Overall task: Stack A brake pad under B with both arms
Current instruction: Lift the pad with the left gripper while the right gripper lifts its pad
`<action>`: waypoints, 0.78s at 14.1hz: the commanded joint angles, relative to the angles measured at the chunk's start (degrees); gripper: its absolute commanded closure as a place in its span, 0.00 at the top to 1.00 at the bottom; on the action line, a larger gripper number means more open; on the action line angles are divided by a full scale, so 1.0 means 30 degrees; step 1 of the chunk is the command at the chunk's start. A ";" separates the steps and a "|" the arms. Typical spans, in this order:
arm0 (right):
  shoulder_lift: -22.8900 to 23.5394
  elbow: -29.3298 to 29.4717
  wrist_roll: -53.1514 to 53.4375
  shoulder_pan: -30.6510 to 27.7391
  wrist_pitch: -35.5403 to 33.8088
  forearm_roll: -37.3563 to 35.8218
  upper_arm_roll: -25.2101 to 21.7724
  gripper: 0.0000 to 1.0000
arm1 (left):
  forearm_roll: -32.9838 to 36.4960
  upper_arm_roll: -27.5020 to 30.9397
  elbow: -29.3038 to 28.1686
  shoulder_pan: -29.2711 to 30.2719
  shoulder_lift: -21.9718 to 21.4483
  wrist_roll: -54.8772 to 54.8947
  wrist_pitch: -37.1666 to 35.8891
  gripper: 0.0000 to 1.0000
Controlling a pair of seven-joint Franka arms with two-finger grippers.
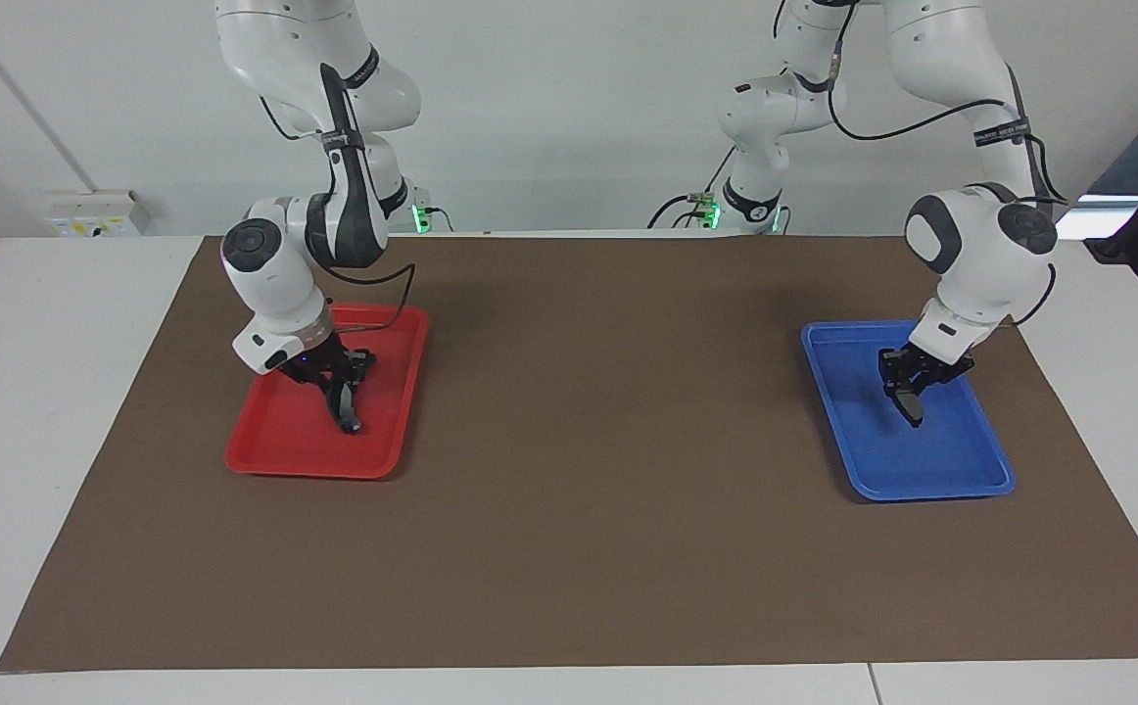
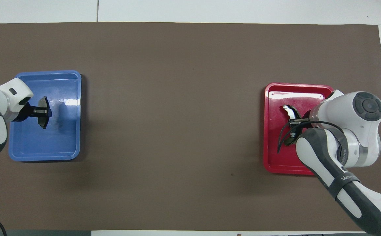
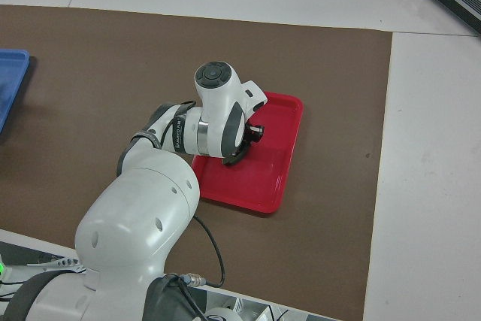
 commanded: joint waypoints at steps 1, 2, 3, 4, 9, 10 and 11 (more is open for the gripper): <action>-0.0459 -0.0571 -0.0503 -0.0237 0.0323 0.0066 0.0120 0.36 | 0.0068 0.0101 0.0501 -0.2341 -0.0190 -0.3178 -0.0901 0.01; -0.0459 -0.0542 -0.0503 -0.0237 0.0235 0.0066 0.0120 0.23 | 0.0068 0.0101 0.0530 -0.3103 -0.0190 -0.4118 -0.0871 0.01; -0.0430 -0.0367 -0.0503 -0.0266 0.0003 0.0037 0.0120 0.14 | 0.0068 0.0101 0.0501 -0.4155 -0.0190 -0.5229 -0.0754 0.01; -0.0284 0.0272 -0.0532 -0.0266 -0.0377 0.0036 0.0120 0.06 | 0.0068 0.0101 0.0530 -0.5180 -0.0190 -0.6429 -0.0753 0.01; 0.0039 0.4609 -0.0387 0.0026 -0.5238 0.0036 0.0149 0.01 | 0.0068 0.0071 0.1902 -1.0807 0.1096 -1.2295 0.0066 0.01; 0.0068 0.5195 -0.0328 0.0056 -0.5766 0.0036 0.0178 0.00 | 0.0068 0.0071 0.2458 -1.1396 0.1534 -1.2562 0.0038 0.01; 0.0098 0.5810 -0.0270 0.0201 -0.6438 0.0065 0.0179 0.00 | 0.0068 0.0042 0.2957 -1.2098 0.1887 -1.2826 0.0096 0.01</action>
